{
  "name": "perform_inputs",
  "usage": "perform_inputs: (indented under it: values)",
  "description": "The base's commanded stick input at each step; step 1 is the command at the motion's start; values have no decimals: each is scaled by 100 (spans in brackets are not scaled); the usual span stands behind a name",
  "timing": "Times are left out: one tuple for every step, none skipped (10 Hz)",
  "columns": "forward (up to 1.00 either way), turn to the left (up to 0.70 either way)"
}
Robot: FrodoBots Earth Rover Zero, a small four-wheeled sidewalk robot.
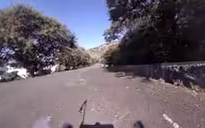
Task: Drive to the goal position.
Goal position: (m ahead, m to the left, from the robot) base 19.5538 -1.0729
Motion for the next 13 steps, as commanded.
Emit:
perform_inputs:
  values:
    - [50, 0]
    - [50, 0]
    - [50, 0]
    - [50, 0]
    - [50, 0]
    - [50, 0]
    - [50, 0]
    - [50, 0]
    - [50, 0]
    - [50, 0]
    - [50, 0]
    - [50, 0]
    - [50, 0]
